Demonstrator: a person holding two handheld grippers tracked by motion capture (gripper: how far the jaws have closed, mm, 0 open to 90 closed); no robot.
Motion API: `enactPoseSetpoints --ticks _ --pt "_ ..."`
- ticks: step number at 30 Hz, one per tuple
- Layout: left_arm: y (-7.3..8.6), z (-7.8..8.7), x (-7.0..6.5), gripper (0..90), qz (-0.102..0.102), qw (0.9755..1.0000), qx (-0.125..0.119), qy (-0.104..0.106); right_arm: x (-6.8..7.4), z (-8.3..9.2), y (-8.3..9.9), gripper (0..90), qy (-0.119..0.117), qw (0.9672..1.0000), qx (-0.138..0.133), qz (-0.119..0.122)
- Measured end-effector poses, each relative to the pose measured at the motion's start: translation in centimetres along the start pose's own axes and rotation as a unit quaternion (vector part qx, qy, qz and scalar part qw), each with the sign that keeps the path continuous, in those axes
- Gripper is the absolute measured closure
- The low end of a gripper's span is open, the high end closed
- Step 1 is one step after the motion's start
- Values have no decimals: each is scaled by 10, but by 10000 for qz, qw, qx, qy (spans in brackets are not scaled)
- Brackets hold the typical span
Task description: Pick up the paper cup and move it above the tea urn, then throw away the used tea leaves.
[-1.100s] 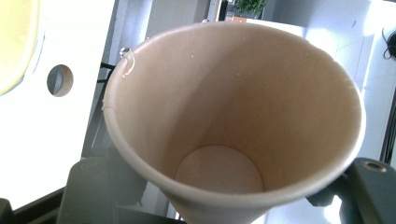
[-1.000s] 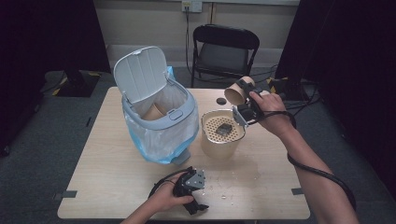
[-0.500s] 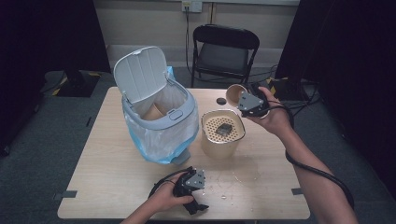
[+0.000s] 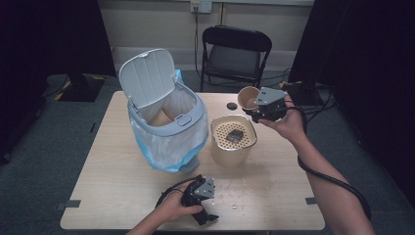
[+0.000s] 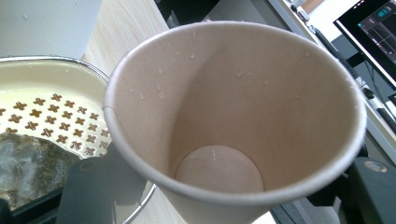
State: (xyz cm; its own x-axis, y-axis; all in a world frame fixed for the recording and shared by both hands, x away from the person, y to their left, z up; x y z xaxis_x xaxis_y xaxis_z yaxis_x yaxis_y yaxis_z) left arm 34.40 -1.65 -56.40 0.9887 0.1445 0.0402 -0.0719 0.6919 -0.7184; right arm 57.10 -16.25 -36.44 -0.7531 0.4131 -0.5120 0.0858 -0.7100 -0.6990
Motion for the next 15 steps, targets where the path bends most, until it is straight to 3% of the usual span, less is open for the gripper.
enactPoseSetpoints --ticks 3,4,14,15 --pt "1 1 1 0 -82 10000 50 6 0 -1 -1 306 -74 9998 -46 -159" --pt "0 0 0 0 11 10000 -3 -7 1 -1 -1 306 -92 9998 -35 -195" --pt "1 1 1 0 -73 10000 43 2 -3 -3 0 302 -238 9976 -139 -642" --pt "0 0 0 0 11 10000 -2 -7 -4 -3 0 302 -225 9976 -120 -648"
Point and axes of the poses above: each handheld gripper's, and its own axes: z roughly backward along the jaws, y roughly out of its underside, x roughly to its left, the point moved 9 cm from there along -z, roughly forward along the jaws, and after that the axes turned 4 degrees about -y, right-handed, at the moved point
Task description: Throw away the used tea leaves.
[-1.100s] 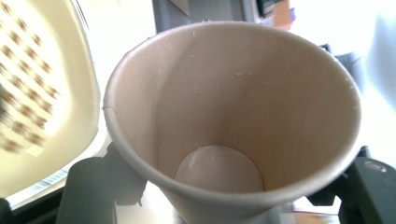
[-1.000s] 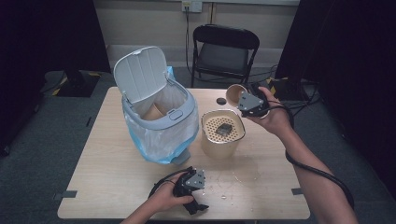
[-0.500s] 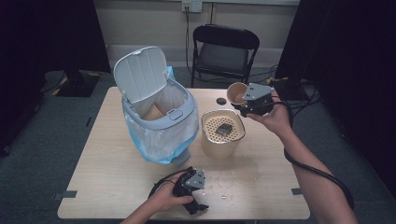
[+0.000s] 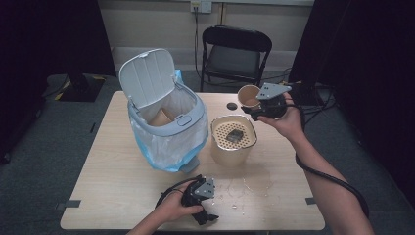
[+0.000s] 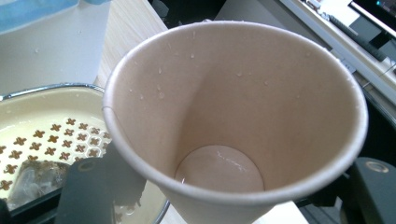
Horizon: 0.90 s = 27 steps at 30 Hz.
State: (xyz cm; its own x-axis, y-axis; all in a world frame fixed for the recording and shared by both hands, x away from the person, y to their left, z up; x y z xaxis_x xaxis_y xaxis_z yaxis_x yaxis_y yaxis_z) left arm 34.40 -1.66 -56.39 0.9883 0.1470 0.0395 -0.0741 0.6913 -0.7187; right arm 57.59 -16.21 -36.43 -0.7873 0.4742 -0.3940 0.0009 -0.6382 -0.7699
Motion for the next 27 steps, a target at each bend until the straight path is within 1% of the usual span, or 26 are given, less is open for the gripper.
enactPoseSetpoints --ticks 2,6,7,9,10,12,17,18,19,20,22,24,26,27 --pt "0 0 0 0 -28 10000 13 3 0 0 0 301 -43 10000 -16 -88" --pt "0 0 0 0 -25 10000 5 0 -1 -1 -1 301 -16 10000 43 -83" --pt "0 0 0 0 -9 10000 4 7 0 -1 -2 301 -66 9999 27 -118" --pt "0 0 0 0 -14 10000 1 7 0 -1 -3 301 -95 9998 43 -160" --pt "0 0 0 0 11 10000 -8 5 1 -1 -4 301 -145 9997 29 -197" --pt "0 0 0 0 -12 10000 1 6 0 -1 -6 300 -170 9995 2 -263" --pt "0 0 0 0 -44 10000 22 11 0 0 -13 300 -299 9979 -132 -563" --pt "0 0 0 0 10 10000 -9 5 0 0 -13 300 -343 9974 -145 -617" --pt "0 0 0 0 12 10000 -6 6 0 0 -14 299 -362 9972 -131 -642" --pt "0 0 0 0 -15 10000 15 9 0 0 -14 299 -364 9972 -119 -636" --pt "0 0 0 0 -15 10000 -6 9 2 -1 -15 299 -448 9967 -92 -674" --pt "0 0 0 0 4 10000 -13 7 3 -2 -16 298 -471 9968 -45 -643" --pt "1 1 1 0 -77 10000 35 17 4 -2 -19 298 -490 9966 -67 -663" --pt "0 0 0 0 9 10000 -11 8 5 -2 -20 298 -519 9963 -77 -682"
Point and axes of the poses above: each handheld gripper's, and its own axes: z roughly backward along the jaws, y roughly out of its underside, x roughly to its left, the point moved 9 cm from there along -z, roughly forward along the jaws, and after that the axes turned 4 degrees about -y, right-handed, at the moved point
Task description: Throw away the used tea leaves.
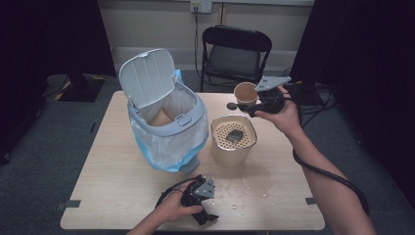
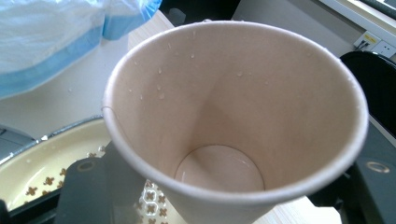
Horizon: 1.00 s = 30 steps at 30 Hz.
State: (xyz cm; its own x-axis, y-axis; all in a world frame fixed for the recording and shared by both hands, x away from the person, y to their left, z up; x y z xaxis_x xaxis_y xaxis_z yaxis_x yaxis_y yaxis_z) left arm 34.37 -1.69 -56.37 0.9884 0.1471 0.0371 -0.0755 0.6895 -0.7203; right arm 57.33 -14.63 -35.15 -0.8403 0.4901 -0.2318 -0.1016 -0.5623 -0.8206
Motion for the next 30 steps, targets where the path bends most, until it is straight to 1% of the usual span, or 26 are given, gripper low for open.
enactPoseSetpoints --ticks 3,4,5,7,8,9,11,20,22,23,28,30 --pt "0 0 0 0 -29 10000 7 0 1 0 -4 298 -57 10000 -28 -41" --pt "0 0 0 0 -3 10000 -1 -1 1 0 -5 298 -64 10000 -44 -61" --pt "0 0 0 0 -39 10000 14 1 2 1 -7 298 -89 9999 -56 -83" --pt "0 0 0 0 1 10000 5 -1 2 2 -10 298 -141 9998 -71 -121" --pt "0 0 0 0 -25 10000 20 3 3 2 -11 298 -165 9997 -78 -146" --pt "0 0 0 0 3 10000 2 -2 3 2 -12 298 -180 9997 -84 -149" --pt "0 0 0 0 -1 10000 4 -1 4 3 -16 298 -263 9994 -101 -204" --pt "0 0 0 0 -2 10000 24 -11 9 4 -30 298 -469 9986 -70 -225" --pt "1 1 0 0 -31 10000 42 -4 10 4 -35 298 -520 9982 -131 -281" --pt "0 0 0 0 -3 10000 23 -10 11 4 -37 298 -540 9980 -157 -284" --pt "0 0 0 0 25 10000 29 6 14 4 -51 298 -637 9974 -201 -286" --pt "0 0 0 0 29 10000 27 3 15 4 -58 298 -683 9969 -257 -293"
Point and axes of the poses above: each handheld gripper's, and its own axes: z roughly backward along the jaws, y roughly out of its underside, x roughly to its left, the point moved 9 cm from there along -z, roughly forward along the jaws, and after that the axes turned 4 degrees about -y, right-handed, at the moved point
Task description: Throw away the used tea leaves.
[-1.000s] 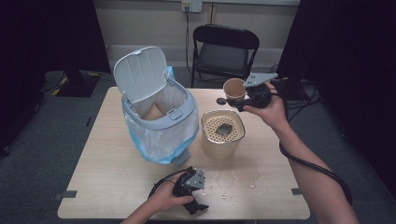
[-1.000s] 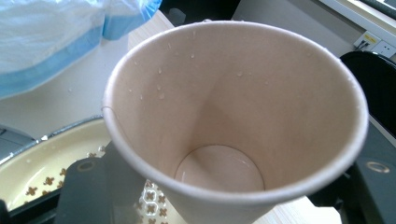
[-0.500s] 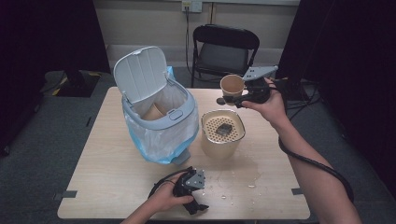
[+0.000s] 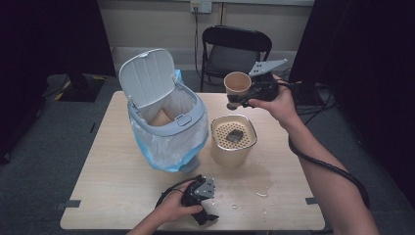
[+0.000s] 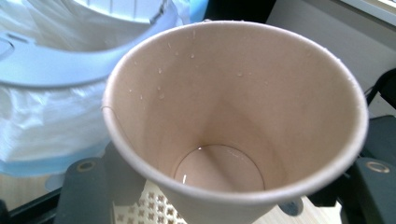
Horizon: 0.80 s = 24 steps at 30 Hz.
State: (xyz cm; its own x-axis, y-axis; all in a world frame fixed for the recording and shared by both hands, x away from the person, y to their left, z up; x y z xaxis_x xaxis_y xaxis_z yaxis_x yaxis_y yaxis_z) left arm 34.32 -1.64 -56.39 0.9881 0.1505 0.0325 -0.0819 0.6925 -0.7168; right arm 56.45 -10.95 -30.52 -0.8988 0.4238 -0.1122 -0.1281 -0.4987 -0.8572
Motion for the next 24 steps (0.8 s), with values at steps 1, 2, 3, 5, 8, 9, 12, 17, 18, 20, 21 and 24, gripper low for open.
enactPoseSetpoints --ticks 1,2,3,5,8,9,12,17,18,20,21,24 --pt "0 0 0 0 -3 10000 2 0 1 0 -3 298 -41 10000 -18 -12" --pt "0 0 0 0 -3 10000 1 1 2 -1 -6 298 -88 10000 -16 -16" --pt "0 0 0 0 -5 10000 3 0 3 -1 -8 298 -121 9999 -10 -16" --pt "0 0 0 0 -5 10000 0 1 5 -3 -12 298 -172 9998 41 -2" --pt "0 0 0 0 -4 10000 4 1 8 -7 -17 298 -226 9997 68 40" --pt "0 0 0 0 -2 10000 2 1 9 -8 -20 298 -235 9997 58 38" --pt "0 0 0 0 -5 10000 0 2 12 -13 -26 298 -296 9995 51 54" --pt "0 0 0 0 -14 10000 -17 15 19 -19 -37 299 -418 9991 9 79" --pt "0 0 0 0 -47 10000 7 15 20 -20 -39 298 -443 9990 -5 79" --pt "0 0 0 0 -12 10000 -15 15 23 -23 -43 298 -466 9988 7 117" --pt "0 0 0 0 -38 10000 3 19 24 -24 -45 298 -504 9987 -9 120" --pt "0 0 1 0 -71 10000 3 23 26 -27 -50 298 -546 9984 -22 128"
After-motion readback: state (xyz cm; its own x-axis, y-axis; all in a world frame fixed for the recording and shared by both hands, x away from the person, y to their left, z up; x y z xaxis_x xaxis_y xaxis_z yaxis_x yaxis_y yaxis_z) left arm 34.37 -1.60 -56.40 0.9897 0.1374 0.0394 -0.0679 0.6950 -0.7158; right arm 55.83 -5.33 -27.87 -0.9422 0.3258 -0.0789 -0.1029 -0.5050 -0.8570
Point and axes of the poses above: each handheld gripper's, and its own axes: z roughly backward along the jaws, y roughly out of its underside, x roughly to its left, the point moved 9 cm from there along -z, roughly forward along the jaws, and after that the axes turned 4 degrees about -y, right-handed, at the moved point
